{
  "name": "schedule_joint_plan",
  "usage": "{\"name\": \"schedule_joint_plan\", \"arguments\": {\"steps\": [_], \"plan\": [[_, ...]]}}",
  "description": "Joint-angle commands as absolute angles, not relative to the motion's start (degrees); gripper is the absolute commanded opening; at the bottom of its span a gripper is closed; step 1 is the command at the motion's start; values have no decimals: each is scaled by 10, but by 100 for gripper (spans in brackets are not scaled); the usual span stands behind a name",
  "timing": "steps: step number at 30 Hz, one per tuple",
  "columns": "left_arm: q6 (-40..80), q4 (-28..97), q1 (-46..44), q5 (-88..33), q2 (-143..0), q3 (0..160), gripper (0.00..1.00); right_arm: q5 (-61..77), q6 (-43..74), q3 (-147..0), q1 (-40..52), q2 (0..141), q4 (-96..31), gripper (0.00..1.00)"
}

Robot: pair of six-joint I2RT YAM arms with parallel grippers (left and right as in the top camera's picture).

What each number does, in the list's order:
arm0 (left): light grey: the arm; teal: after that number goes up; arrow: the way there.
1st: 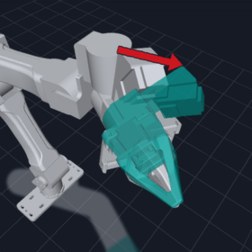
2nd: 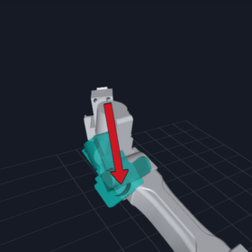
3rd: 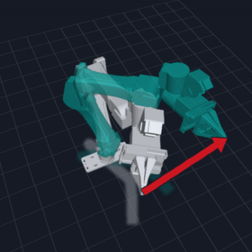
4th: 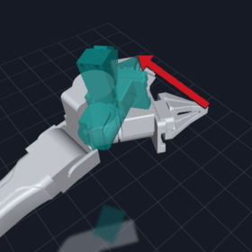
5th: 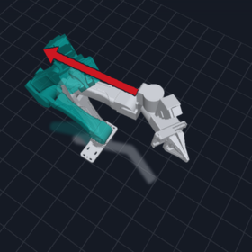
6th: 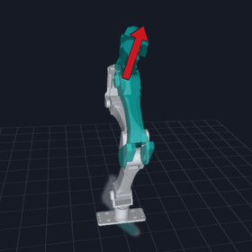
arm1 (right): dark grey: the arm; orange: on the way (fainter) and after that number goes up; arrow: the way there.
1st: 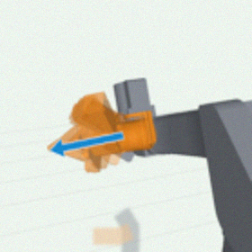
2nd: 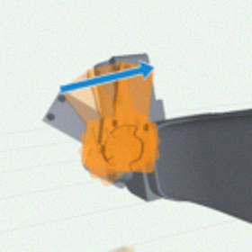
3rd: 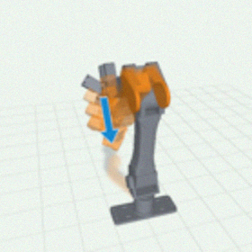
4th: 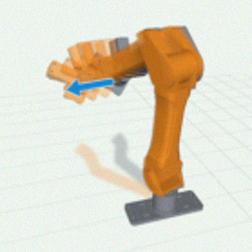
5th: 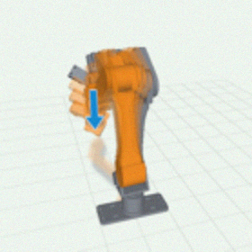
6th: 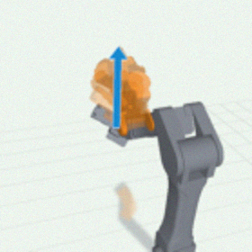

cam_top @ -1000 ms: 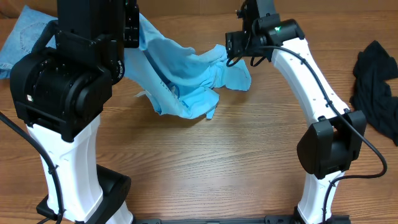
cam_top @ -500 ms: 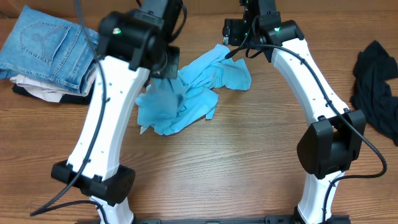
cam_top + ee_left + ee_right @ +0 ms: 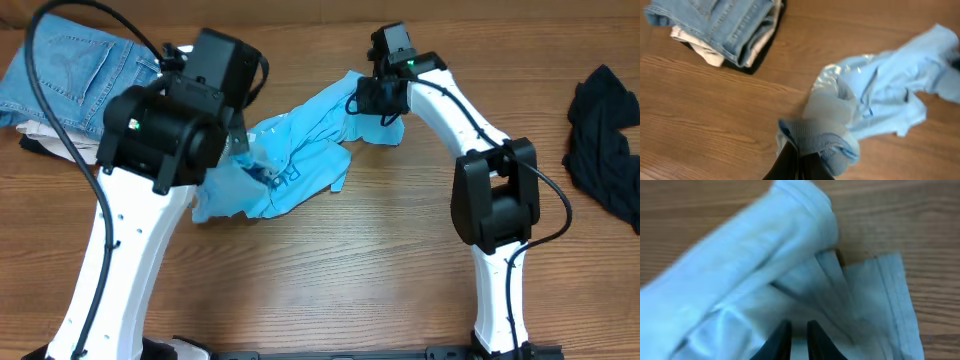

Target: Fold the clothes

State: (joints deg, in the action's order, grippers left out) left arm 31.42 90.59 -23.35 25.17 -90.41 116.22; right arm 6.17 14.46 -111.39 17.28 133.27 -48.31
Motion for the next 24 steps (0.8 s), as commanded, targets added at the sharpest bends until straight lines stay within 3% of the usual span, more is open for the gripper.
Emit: {"name": "schedule_joint_plan", "arguments": {"steps": [1,10,12,20,24], "plan": [[321,891,-206,275,-903,1164,4,65,130,-1109,170,1330,-499,10],[302,886,-190,277,-903,1164,4,65,150,-997,152,1330,-567,9],[299,886,-190,277,-903,1163,4,61,171,-997,132,1330,-617,4],[296,878,-190,288,-906,1164,4,61,180,-999,3,1296,-776,4],[296,873,-190,289,-919,1163,5,61,147,-1042,-13,1213,-777,15]]}}
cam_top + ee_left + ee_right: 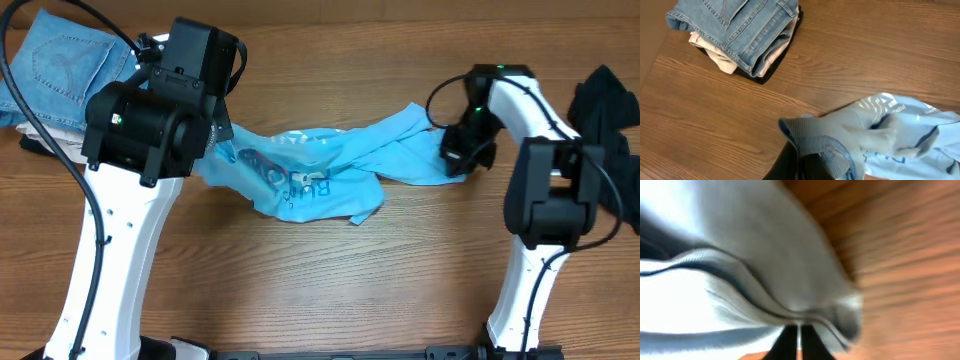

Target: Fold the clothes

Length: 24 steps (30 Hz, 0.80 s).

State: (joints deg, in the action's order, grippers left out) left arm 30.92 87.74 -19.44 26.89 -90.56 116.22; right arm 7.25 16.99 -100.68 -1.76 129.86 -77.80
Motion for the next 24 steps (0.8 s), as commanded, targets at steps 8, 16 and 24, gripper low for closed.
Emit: {"name": "schedule_joint_plan", "arguments": {"steps": [8,16,24], "plan": [[296,866,-190,289,-952,1163,4,102,160,-1128,19,1187,-646,56],[296,863,-190,289,-952,1163,4,100,161,-1127,129,1257,-590,60],[295,868,-190,290,-952,1163,4,27,161,-1125,202,1315,-619,60]]}}
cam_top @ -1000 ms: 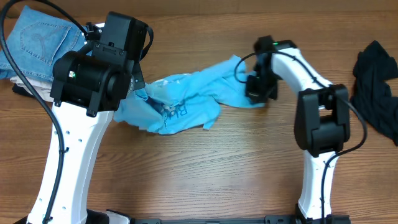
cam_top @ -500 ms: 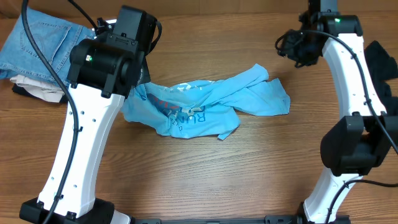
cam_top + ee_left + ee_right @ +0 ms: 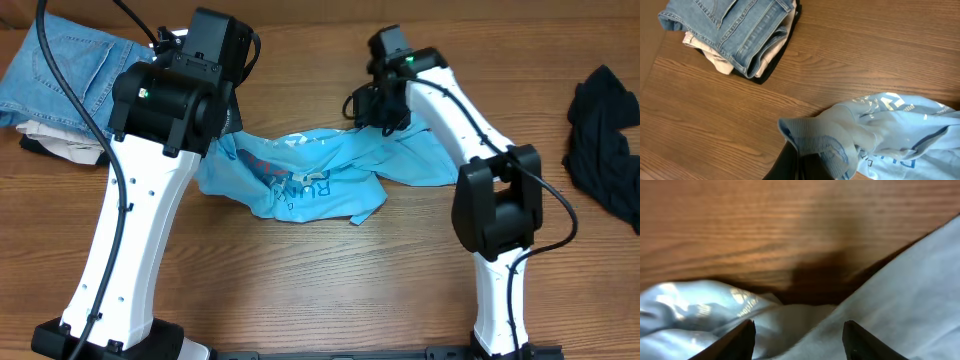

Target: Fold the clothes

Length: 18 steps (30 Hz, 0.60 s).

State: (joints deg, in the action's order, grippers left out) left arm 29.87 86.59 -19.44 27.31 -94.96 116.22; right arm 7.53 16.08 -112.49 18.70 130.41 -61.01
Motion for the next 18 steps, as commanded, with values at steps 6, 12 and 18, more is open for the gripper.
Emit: {"name": "schedule_joint_plan", "arguments": {"steps": [6,12,18], "plan": [[289,869,-190,289,-952,1163,4,-26,165,-1121,194,1319,-655,42],[287,876,-190,290,-952,1163,4,-47,165,-1121,186,1319,-668,22],[286,874,-177,292,-951,1164,4,-45,166,-1125,146,1314,-677,4]]}}
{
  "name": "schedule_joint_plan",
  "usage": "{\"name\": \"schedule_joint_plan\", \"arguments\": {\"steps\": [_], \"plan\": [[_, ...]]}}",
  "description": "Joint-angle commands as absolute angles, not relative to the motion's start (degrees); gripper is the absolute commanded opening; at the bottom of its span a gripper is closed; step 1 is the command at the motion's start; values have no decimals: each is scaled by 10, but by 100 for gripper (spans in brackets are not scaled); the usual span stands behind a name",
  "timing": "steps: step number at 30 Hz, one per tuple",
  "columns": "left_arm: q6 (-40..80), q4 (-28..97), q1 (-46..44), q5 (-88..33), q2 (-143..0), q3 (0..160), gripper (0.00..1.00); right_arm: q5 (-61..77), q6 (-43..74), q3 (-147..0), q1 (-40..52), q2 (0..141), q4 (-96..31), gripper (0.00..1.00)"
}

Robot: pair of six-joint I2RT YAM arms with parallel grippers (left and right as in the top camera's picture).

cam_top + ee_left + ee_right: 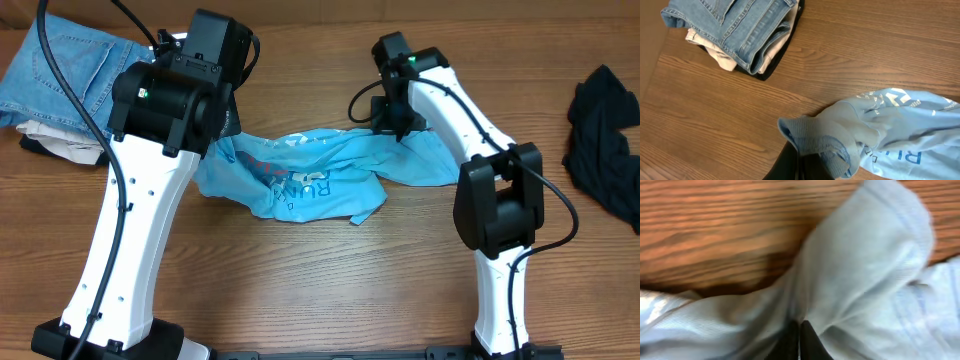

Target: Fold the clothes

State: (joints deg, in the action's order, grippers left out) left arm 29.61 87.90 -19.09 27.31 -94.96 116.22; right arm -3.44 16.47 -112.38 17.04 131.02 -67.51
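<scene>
A light blue T-shirt [310,172] with printed lettering lies crumpled and stretched across the middle of the wooden table. My left gripper [801,161] is shut on its ribbed collar edge [815,137] at the shirt's left end. My right gripper [799,339] is shut on a bunched fold of the same shirt [855,270] at its upper right part, under the right arm's wrist [398,95].
A folded stack with blue jeans [60,75] on top sits at the far left; it also shows in the left wrist view as jeans [735,30]. A crumpled dark garment [605,130] lies at the right edge. Bare wood [330,290] lies toward the front.
My right gripper was open above the shirt by bare wood; now it is shut on a fold of the shirt's upper right part. The left gripper still holds the collar.
Both grippers held the bunched shirt near the table's middle. Then the right gripper held its end far out to the right, the shirt stretched wide. Then the right gripper was back at the middle, open, the shirt lying spread. Now it grips the shirt again.
</scene>
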Motion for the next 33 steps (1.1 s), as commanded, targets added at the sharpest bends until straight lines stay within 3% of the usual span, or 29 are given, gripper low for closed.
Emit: {"name": "schedule_joint_plan", "arguments": {"steps": [1,15,26,33], "plan": [[280,868,-173,292,-951,1164,4,-44,165,-1130,141,1311,-681,4],[195,796,-101,289,-951,1351,4,-44,146,-1412,31,1191,-821,4],[162,780,-102,285,-938,1520,4,-51,135,-1475,-8,1082,-816,4],[147,719,-102,157,-903,1529,4,-53,119,-1486,-28,999,-827,4]]}}
